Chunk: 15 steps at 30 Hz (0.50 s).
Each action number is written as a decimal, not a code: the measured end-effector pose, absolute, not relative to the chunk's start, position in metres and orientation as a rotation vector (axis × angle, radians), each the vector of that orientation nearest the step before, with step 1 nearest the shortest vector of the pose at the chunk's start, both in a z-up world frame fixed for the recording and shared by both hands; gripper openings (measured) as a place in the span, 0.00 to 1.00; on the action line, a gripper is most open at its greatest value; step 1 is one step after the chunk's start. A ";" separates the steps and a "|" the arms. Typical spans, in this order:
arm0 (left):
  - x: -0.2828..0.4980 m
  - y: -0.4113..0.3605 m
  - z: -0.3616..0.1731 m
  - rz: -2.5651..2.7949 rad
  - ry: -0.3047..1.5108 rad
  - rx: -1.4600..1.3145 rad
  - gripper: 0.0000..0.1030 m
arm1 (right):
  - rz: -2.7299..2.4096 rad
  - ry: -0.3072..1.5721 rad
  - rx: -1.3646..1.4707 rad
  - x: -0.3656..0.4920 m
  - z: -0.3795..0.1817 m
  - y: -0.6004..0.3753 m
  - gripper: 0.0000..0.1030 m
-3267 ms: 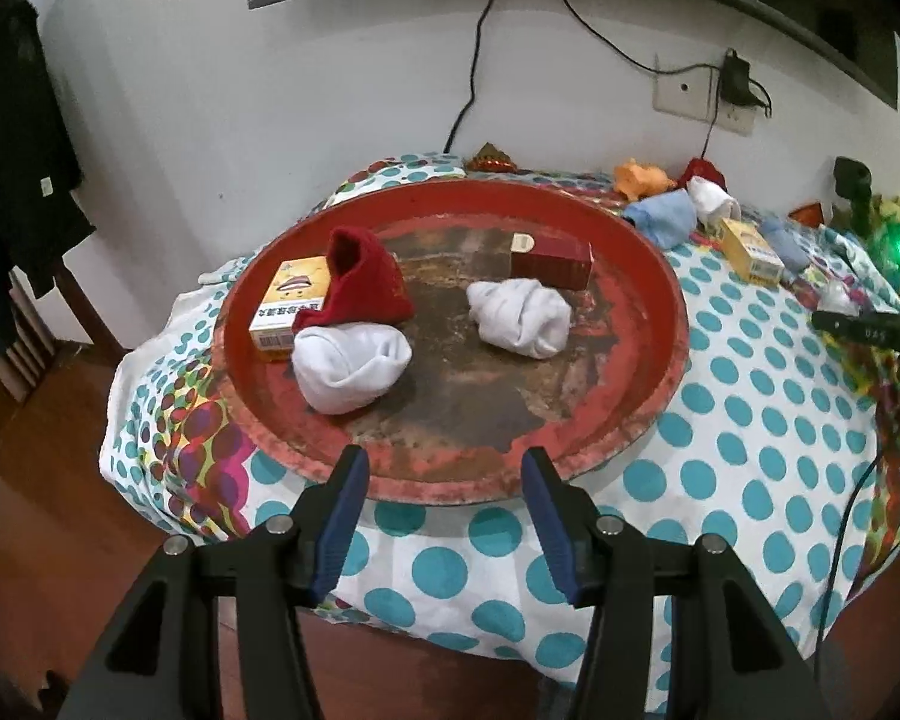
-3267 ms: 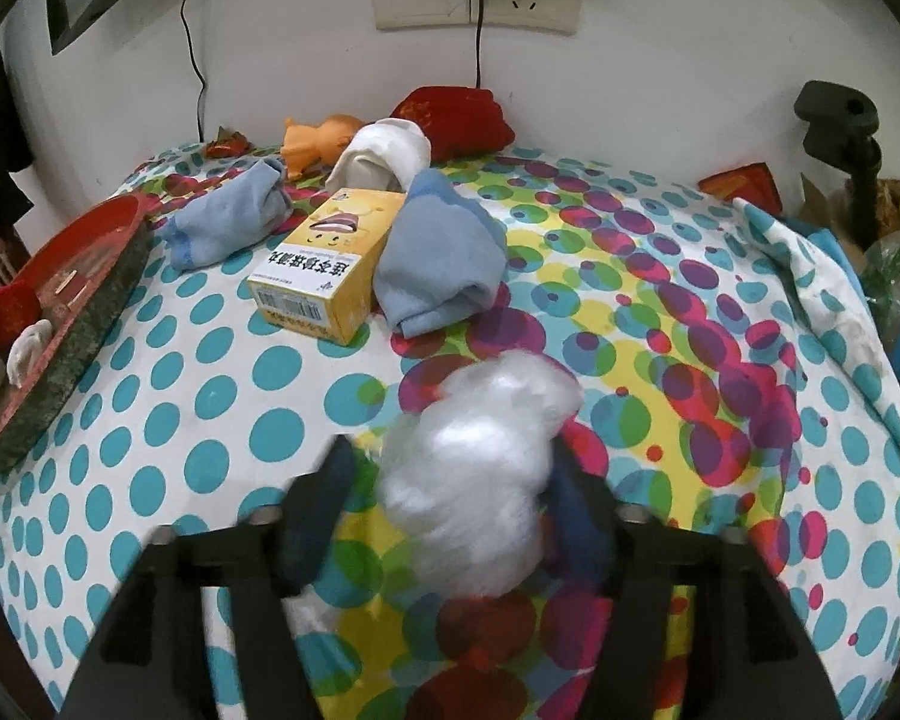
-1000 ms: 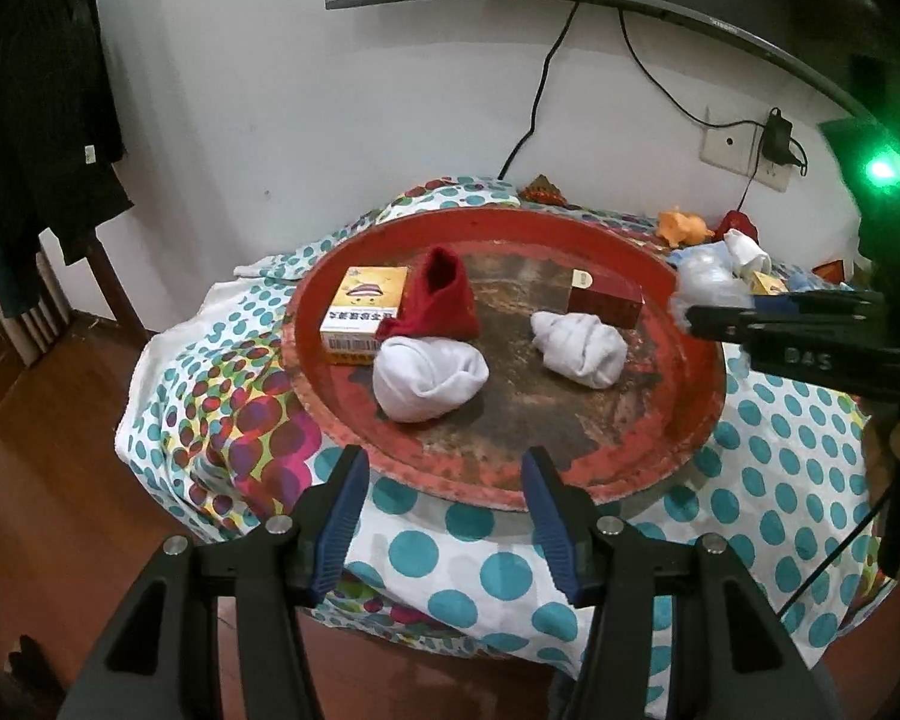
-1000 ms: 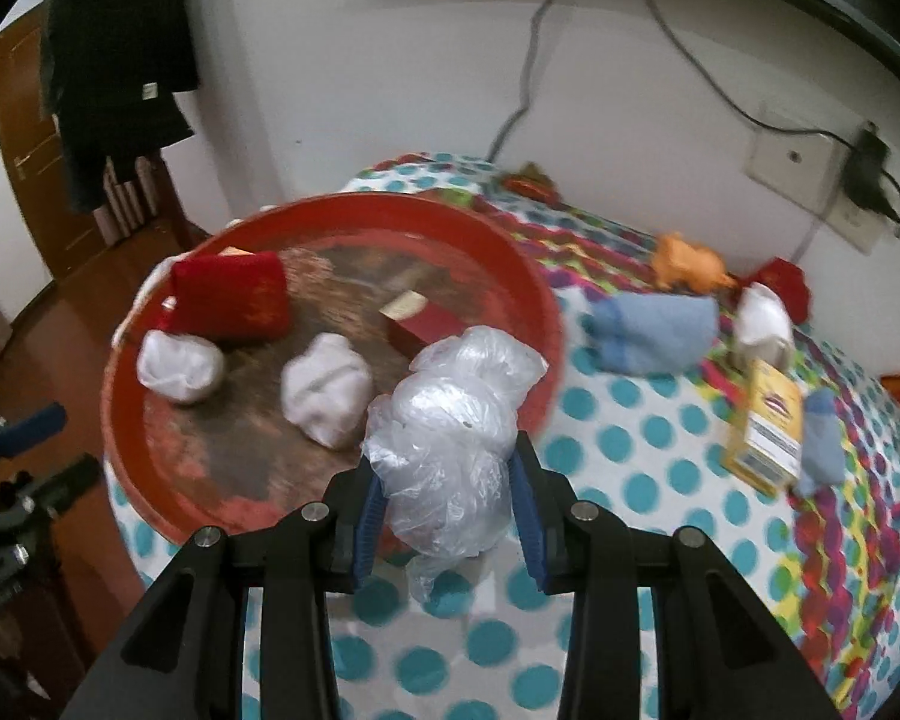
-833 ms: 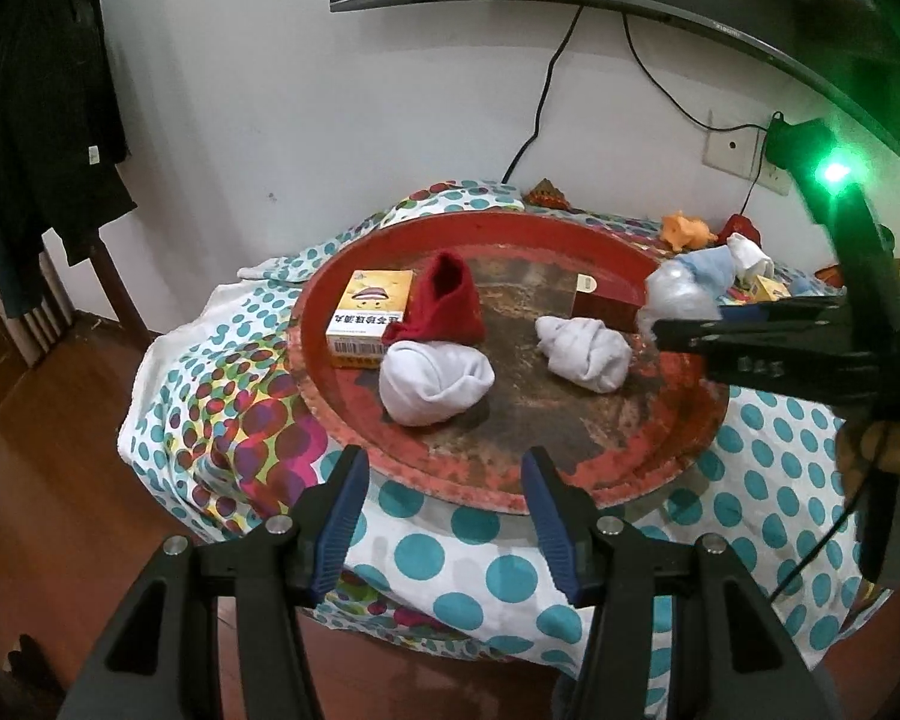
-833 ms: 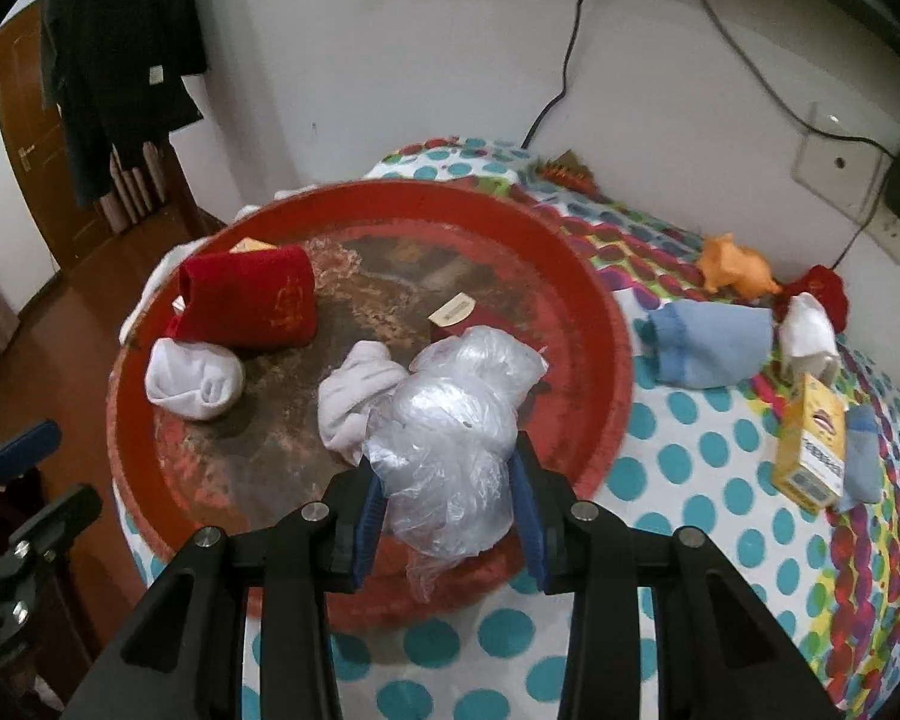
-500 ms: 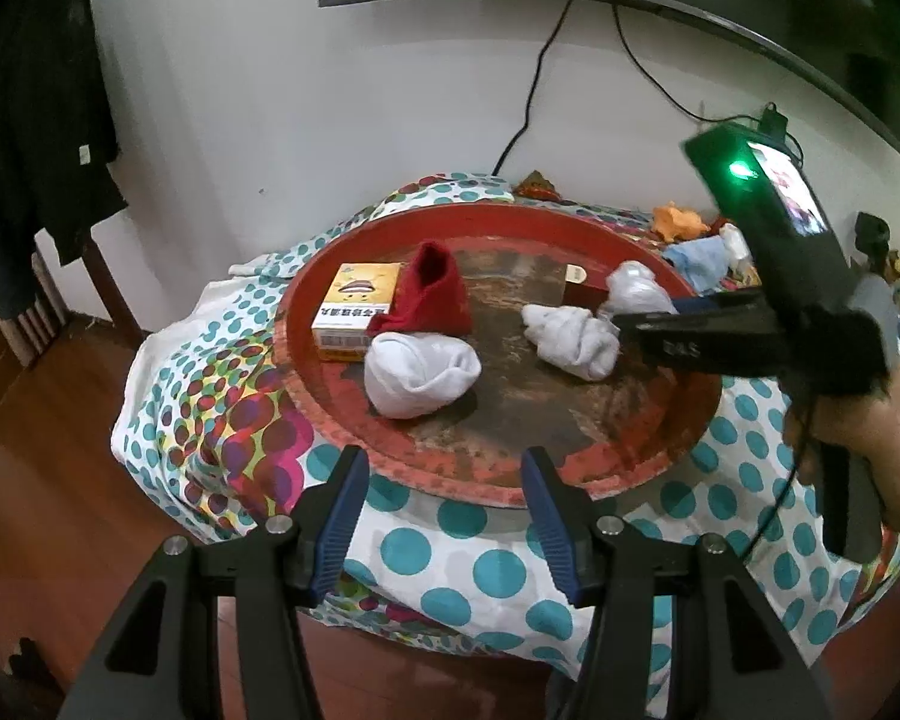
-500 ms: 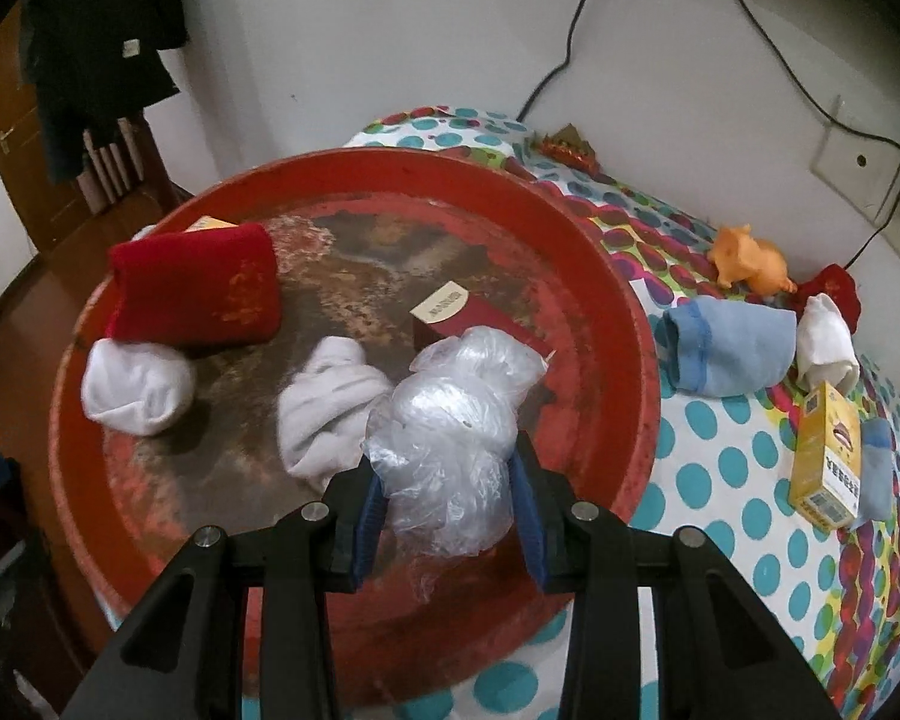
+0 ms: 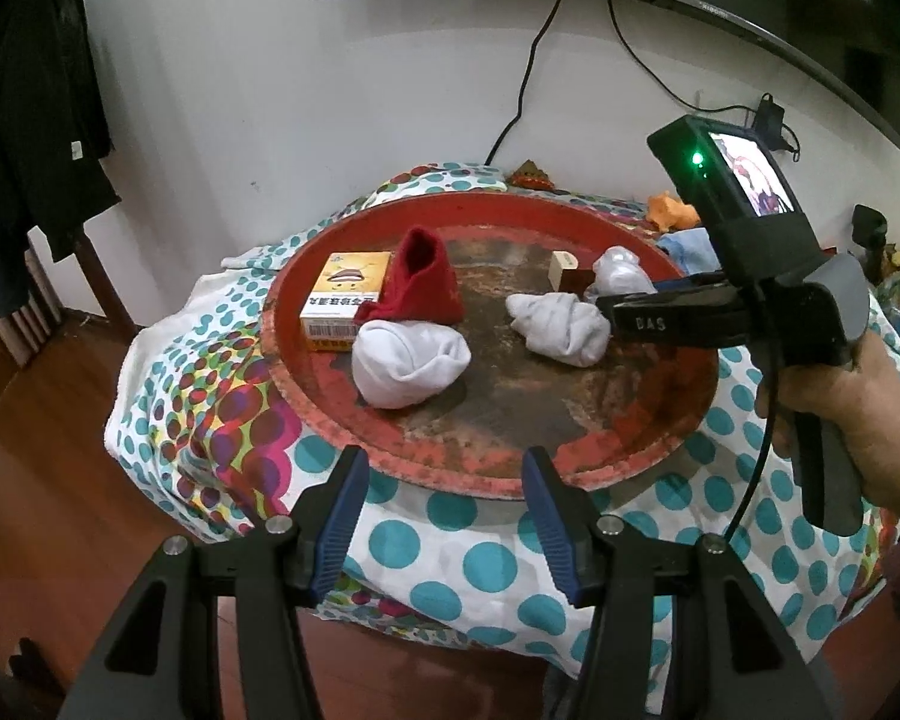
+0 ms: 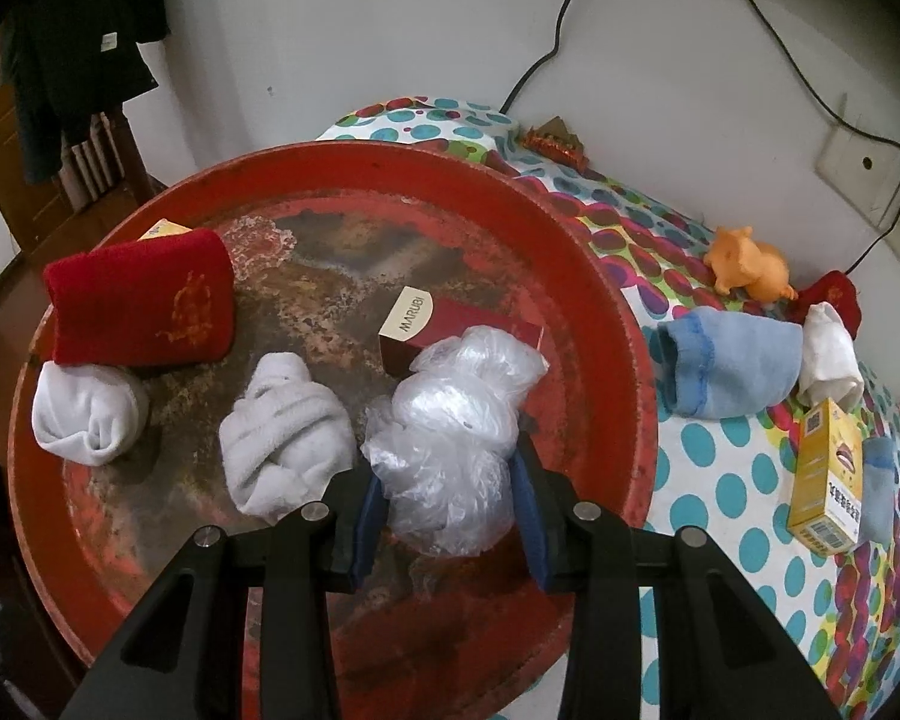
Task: Organize objects
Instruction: 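Lower the plastic bag onto the tray and open the right gripper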
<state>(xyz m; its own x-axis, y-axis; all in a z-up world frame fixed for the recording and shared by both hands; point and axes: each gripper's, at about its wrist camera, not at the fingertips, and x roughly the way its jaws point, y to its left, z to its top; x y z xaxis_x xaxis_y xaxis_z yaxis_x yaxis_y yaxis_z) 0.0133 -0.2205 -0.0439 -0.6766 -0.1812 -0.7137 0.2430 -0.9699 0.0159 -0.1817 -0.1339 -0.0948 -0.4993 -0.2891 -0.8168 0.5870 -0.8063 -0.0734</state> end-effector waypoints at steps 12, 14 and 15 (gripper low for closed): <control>0.012 -0.216 -0.047 -2.662 0.073 1.147 0.53 | -2.284 0.438 1.133 -0.169 -0.080 -0.127 0.51; 0.012 -0.219 -0.048 -2.665 0.096 1.153 0.53 | -2.290 0.425 1.123 -0.167 -0.077 -0.122 0.53; 0.012 -0.220 -0.048 -2.663 0.109 1.154 0.53 | -2.292 0.417 1.118 -0.165 -0.074 -0.120 0.53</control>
